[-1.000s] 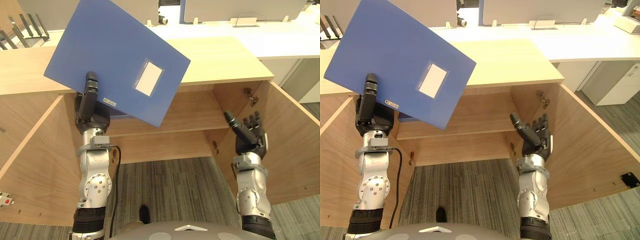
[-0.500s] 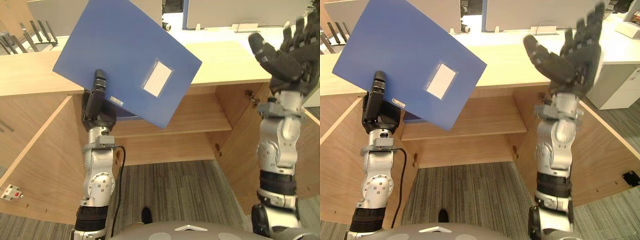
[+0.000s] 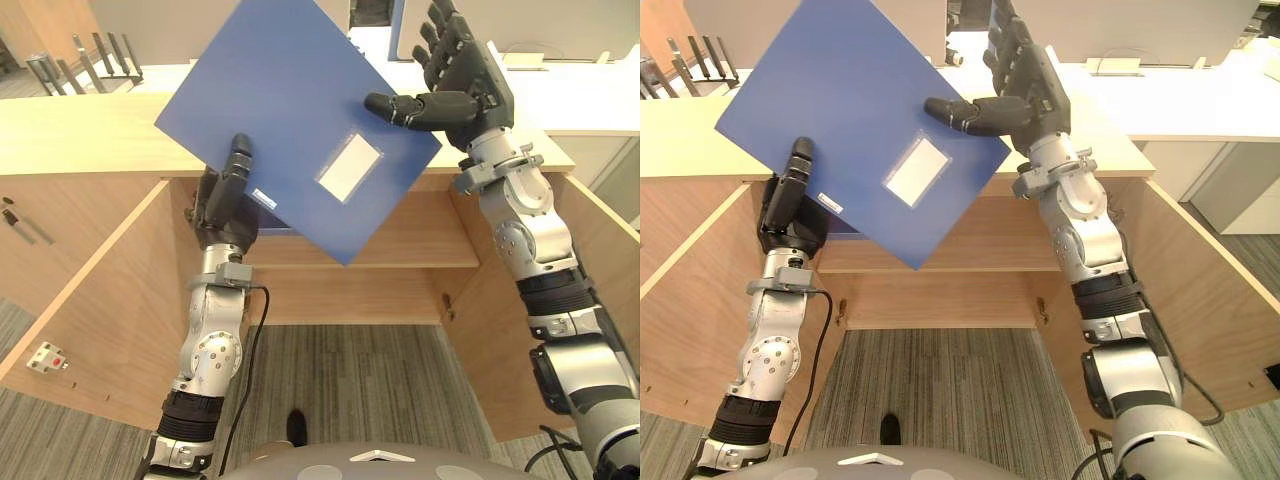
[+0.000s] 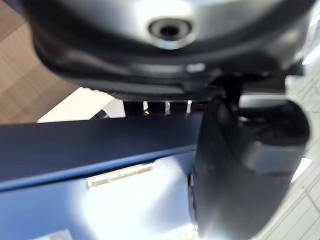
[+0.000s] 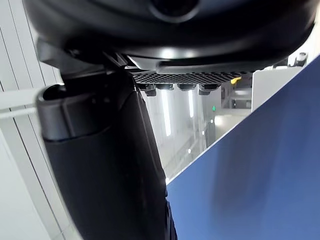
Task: Walk over to the cabinet, pick up the folder, carry it to the office cabinet, place the folder inside the office cabinet, then close the office cabinet door
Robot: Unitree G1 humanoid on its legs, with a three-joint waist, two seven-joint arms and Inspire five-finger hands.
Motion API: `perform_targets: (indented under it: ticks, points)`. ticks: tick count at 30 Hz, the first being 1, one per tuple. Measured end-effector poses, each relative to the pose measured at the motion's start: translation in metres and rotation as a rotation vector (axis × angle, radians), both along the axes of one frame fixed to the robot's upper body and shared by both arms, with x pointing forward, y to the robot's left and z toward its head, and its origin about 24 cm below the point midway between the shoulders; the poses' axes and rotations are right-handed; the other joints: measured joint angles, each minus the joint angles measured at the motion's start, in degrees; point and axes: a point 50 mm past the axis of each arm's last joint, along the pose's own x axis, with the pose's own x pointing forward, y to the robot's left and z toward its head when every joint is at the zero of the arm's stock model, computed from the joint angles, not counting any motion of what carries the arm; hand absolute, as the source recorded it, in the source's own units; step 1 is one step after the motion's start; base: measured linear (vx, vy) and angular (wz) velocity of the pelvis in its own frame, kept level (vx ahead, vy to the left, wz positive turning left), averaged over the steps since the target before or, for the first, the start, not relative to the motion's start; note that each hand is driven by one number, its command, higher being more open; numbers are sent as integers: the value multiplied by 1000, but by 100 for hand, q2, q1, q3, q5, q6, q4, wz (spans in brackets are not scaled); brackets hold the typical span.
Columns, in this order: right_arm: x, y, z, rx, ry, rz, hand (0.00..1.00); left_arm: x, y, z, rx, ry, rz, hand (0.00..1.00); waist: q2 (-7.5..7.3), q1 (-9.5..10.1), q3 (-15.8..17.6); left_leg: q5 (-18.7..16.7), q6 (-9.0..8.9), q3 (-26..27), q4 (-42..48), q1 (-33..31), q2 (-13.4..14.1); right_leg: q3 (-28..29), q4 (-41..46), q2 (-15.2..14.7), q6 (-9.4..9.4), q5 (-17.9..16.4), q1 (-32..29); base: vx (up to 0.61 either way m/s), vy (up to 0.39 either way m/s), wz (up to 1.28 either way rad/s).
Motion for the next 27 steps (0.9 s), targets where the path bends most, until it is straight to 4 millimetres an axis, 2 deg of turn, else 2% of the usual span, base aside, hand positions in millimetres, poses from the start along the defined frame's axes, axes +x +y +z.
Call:
perform_targets:
  ticks: [3, 17, 21, 22, 27]
  points:
    - [4, 10, 11, -100, -14, 46, 100, 2, -5, 3, 19, -21, -34, 0, 0, 17, 0, 17, -1, -43, 0, -29, 2, -51, -1, 3, 3, 3, -1, -29, -9, 9]
    - [20, 13, 39, -396, -12, 35, 100, 2, -10, 9, 76, -74, -99, 0, 56, 178, 21, 24, -4, -41, -1, -52, 6, -55, -90, 3, 12, 59, 16, -11, -2, 1]
    - [23, 10, 35, -417, 13, 36, 100, 1, -11, 10, 112, -96, -133, 0, 82, 180, 36, 25, -4, -38, 1, -52, 6, -54, -91, 3, 11, 60, 15, 0, 0, 0]
    - [24, 10, 34, -420, 19, 37, 0, 1, -11, 10, 116, -99, -136, 0, 85, 180, 37, 25, -4, -37, 2, -52, 6, -53, -92, 3, 11, 60, 14, 0, 0, 0]
    - [26, 6, 14, -413, 96, 88, 0, 0, -12, 9, 138, -94, -156, 0, 105, 173, 40, 26, -5, -30, 4, -49, 11, -48, -89, 2, 5, 57, 9, 0, 0, 0]
